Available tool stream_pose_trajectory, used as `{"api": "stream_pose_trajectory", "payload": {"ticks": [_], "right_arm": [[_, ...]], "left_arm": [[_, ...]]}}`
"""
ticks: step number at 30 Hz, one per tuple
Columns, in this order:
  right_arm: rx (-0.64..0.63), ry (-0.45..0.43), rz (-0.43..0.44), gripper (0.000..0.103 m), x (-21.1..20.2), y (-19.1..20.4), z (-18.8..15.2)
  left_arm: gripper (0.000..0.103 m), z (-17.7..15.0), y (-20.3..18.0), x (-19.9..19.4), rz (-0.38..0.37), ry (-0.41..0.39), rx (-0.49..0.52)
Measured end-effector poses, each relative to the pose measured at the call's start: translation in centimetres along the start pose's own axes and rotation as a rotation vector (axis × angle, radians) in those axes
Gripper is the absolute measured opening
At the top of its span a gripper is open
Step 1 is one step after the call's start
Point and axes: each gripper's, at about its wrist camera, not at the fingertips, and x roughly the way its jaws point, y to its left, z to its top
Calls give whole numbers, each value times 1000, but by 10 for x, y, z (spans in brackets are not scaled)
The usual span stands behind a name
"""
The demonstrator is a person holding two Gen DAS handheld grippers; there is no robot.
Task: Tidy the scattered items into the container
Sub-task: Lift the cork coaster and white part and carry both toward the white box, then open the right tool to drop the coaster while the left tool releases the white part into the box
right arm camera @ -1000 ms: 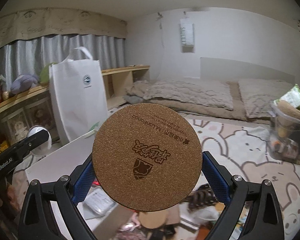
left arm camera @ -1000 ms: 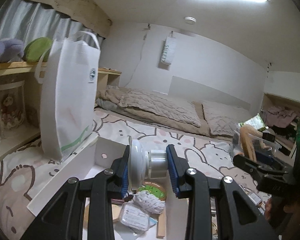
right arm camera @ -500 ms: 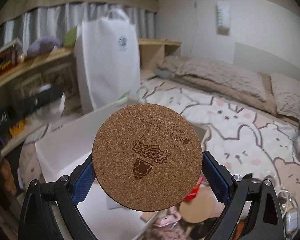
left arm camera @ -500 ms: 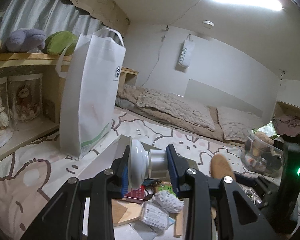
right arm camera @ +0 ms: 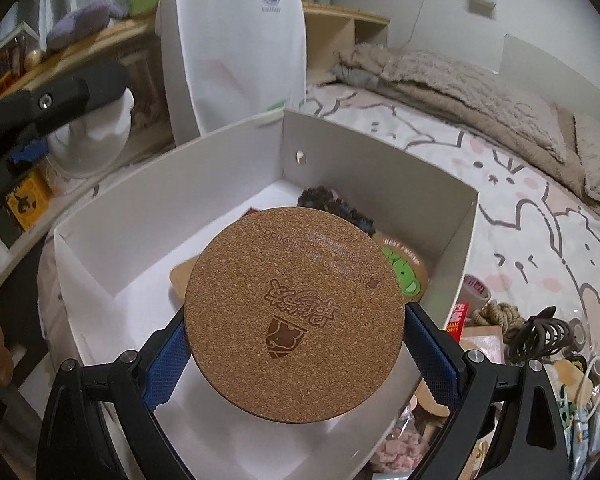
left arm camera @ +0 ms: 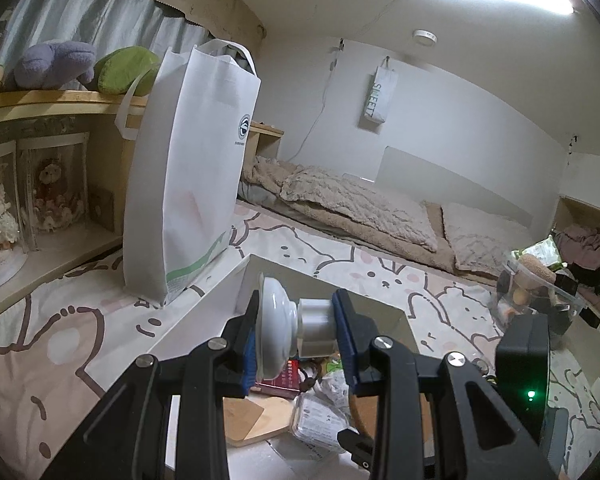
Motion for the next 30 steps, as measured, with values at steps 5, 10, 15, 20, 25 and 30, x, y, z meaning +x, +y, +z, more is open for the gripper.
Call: {"api": "stream_pose_trajectory", "payload": {"ticks": [5,10,15,20,25,30], "right_arm": [[0,73,20,98,4,3,-1],[-12,85,16,98,-2,6,-6],[-29,90,21,98,-6,11,-9],[-22,107,44,98,-8,11,-7],[-18,104,46,103,-13,13,-8],[-28,100,22,103,-15,15,-10]], "left_arm": [[33,-3,3,4,2,16,-5],[33,-7,6,8,6,29,-10],[33,-11,6,11,15,53,4],[33,-15,4,14,23,88,49],[33,-19,2,15,33,112,81],[33,-22,1,16,31,129,101]]}}
